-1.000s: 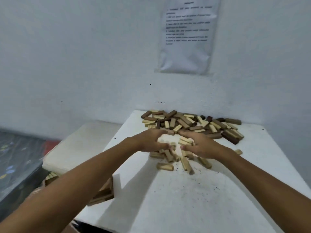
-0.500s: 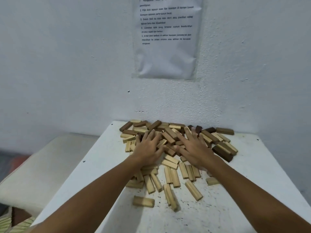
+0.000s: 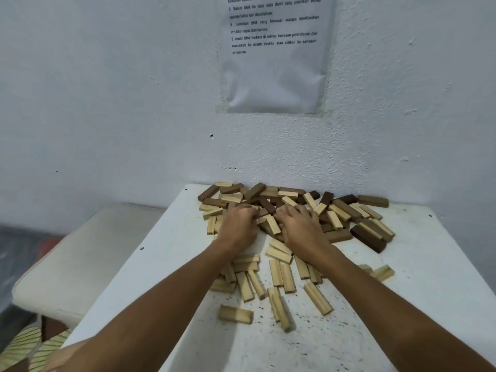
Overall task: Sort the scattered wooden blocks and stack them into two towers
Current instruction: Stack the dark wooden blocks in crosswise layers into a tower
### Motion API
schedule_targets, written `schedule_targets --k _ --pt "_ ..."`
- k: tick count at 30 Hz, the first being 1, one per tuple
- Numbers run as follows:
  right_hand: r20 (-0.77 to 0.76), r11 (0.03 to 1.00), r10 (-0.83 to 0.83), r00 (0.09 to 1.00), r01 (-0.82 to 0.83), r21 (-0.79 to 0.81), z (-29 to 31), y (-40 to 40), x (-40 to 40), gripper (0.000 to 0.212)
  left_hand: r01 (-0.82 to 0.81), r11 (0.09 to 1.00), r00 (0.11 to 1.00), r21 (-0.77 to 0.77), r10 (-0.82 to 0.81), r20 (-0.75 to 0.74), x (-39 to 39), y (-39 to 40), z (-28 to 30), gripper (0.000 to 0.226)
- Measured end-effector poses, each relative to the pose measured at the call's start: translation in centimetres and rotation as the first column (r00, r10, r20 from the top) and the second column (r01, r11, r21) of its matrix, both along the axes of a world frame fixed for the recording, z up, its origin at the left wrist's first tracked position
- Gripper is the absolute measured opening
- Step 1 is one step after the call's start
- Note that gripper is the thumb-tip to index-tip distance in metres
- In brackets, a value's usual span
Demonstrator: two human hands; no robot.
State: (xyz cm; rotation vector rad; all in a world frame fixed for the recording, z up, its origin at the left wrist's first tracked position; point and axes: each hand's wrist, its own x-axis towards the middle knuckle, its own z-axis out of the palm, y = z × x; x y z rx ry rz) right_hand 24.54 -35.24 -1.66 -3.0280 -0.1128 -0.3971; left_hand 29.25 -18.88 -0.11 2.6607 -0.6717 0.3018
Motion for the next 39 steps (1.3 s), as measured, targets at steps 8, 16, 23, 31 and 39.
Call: schedule_targets --k 8,16,23,31,39 --pt "0.062 0.836 -0.079 0.995 0.032 0.548 2.7 -0.3 -3.5 0.038 -0.012 0.970 0.998 -0.242 -0.004 -0.067 -3.2 0.0 1.7 0.029" --pt "0.008 0.775 -0.046 0.999 0.031 0.632 3.2 1.6 -11.7 0.046 0.011 0.913 0.996 -0.408 -0.047 -0.078 -11.2 0.8 2.7 0.020" --pt "0.026 0.766 0.027 0.999 -0.038 0.642 3.3 5.5 -20.6 0.047 0.103 0.893 0.994 -0.438 -0.107 0.017 -20.1 5.4 1.7 0.018" --pt "0.016 0.801 0.156 0.988 -0.136 0.583 0.6 10.9 -24.4 0.026 -0.008 0.944 0.999 -0.329 -0.010 -0.052 -25.4 12.0 -2.2 0.020" --pt "-0.125 0.739 0.248 0.961 -0.104 0.666 1.5 12.6 -24.3 0.029 0.033 0.927 0.988 -0.375 -0.087 -0.129 -26.9 14.7 -1.9 0.020"
